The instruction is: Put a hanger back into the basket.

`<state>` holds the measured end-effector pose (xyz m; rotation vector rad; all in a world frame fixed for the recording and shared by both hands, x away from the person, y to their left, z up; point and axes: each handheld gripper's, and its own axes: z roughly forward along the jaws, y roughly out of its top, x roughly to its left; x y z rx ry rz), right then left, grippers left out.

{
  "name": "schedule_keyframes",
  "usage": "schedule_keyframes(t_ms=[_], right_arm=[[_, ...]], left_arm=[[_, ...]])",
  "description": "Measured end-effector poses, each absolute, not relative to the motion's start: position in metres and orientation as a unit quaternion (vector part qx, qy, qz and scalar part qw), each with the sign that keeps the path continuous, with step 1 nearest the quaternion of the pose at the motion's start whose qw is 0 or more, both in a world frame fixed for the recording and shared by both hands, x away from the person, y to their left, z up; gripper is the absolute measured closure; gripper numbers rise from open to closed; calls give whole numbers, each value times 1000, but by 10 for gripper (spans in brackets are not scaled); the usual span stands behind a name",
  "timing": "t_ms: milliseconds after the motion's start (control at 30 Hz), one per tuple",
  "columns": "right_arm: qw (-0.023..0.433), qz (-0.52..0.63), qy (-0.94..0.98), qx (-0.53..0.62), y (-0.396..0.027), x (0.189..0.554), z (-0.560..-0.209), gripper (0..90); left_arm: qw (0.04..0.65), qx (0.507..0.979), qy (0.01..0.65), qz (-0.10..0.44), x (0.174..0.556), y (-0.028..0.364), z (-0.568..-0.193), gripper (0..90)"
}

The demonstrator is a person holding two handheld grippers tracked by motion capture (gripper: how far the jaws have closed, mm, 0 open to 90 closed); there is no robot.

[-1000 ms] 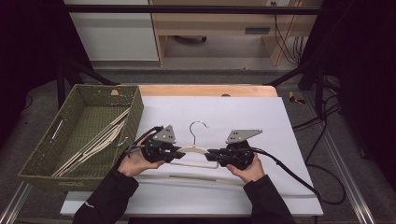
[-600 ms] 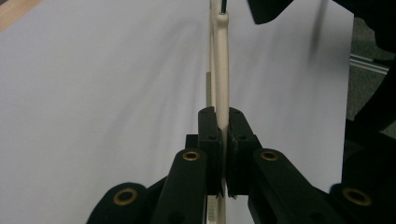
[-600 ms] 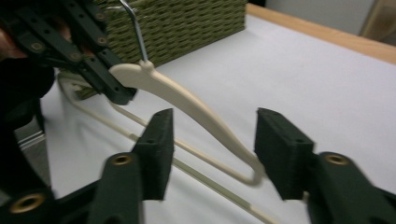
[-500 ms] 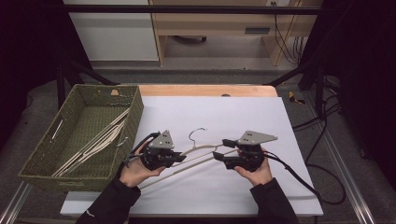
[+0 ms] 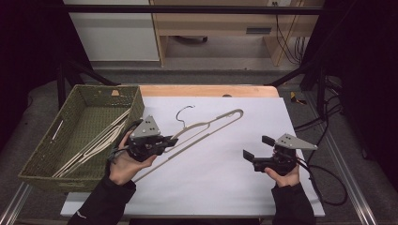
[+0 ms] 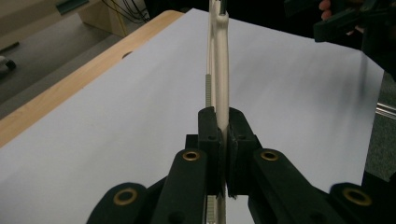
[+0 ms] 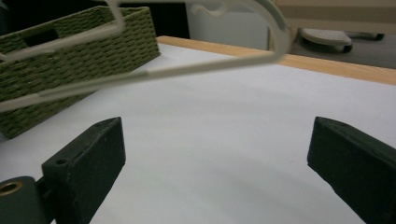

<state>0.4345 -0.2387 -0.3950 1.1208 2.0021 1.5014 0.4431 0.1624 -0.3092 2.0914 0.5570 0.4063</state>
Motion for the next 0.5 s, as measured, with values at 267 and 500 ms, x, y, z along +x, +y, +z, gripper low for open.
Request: schedule_keyframes(t_ms=[267,500], right_arm=[[215,528,705,422,-252,431,-398,28],[220,526,701,427,-258,431,-399,20]], left_arm=[[464,834,224,195,434,188,-270,867],[465,822,233,231,435,216,-235,867]])
